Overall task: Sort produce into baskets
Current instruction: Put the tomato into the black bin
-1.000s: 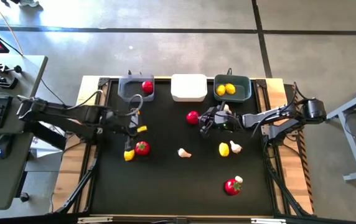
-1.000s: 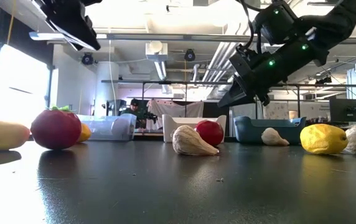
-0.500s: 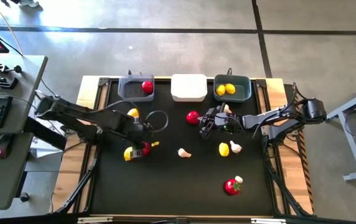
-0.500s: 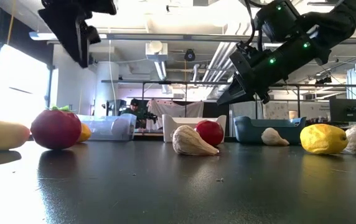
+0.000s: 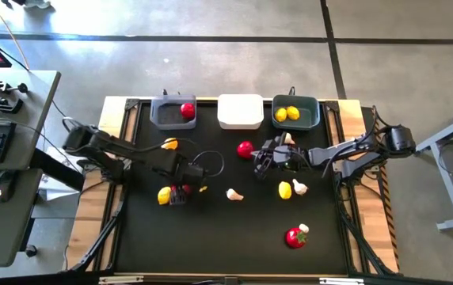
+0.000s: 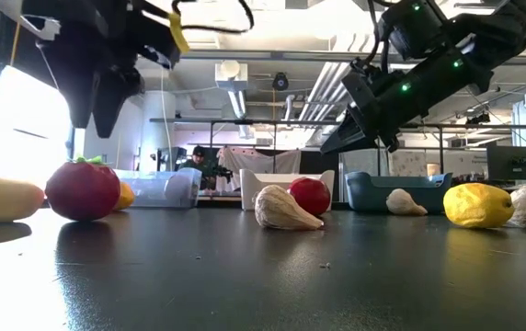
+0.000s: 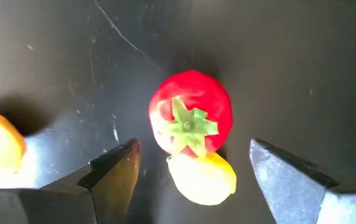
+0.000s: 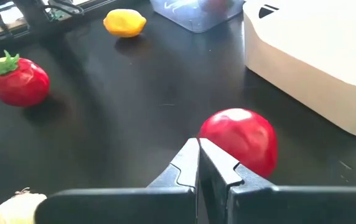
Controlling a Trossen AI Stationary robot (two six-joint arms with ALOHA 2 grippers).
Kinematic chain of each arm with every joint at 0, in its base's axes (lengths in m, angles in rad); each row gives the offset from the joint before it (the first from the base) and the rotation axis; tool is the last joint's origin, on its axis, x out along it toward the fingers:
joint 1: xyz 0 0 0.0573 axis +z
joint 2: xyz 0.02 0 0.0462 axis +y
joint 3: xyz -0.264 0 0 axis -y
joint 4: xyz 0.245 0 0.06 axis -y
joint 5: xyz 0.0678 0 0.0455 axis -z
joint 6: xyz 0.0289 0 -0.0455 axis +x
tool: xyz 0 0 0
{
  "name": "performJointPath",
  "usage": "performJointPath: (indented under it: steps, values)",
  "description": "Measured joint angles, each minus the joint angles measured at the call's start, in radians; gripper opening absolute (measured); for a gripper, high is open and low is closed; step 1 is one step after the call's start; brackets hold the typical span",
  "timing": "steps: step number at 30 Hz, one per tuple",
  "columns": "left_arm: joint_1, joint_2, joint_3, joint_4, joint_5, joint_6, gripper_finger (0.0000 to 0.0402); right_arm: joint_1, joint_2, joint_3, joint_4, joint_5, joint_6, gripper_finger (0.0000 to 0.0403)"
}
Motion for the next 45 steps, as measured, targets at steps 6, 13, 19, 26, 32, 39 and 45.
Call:
performJointPath:
  steps: [6,13,19,26,32,39,45]
  values:
    - [0.037,0.044,0.0,-0.001,0.045,0.054,0.0294,0.001,0.0,0.0,0.0,0.004,0.0,0.0002]
    - [0.045,0.126,0.0,0.006,0.075,0.109,0.0294,0.001,0.0,0.0,-0.001,0.004,0.0,0.0002]
    - [0.045,0.187,0.0,0.022,0.084,0.144,0.0294,0.001,0.0,0.0,-0.008,0.005,0.0,0.0002]
    - [0.045,0.212,0.003,0.078,0.079,0.159,0.0295,0.001,0.0,0.001,-0.016,0.005,0.0,0.0002]
    - [0.048,0.213,-0.007,0.104,0.058,0.171,0.0295,0.001,0.0,0.001,-0.016,0.005,0.0,0.0002]
    - [0.051,0.213,-0.008,0.113,0.046,0.188,0.0279,0.001,0.0,0.001,-0.015,0.006,0.0,0.0002]
    - [0.051,0.213,-0.009,0.113,0.041,0.212,0.025,0.001,0.0,0.001,-0.016,0.006,0.0,0.0002]
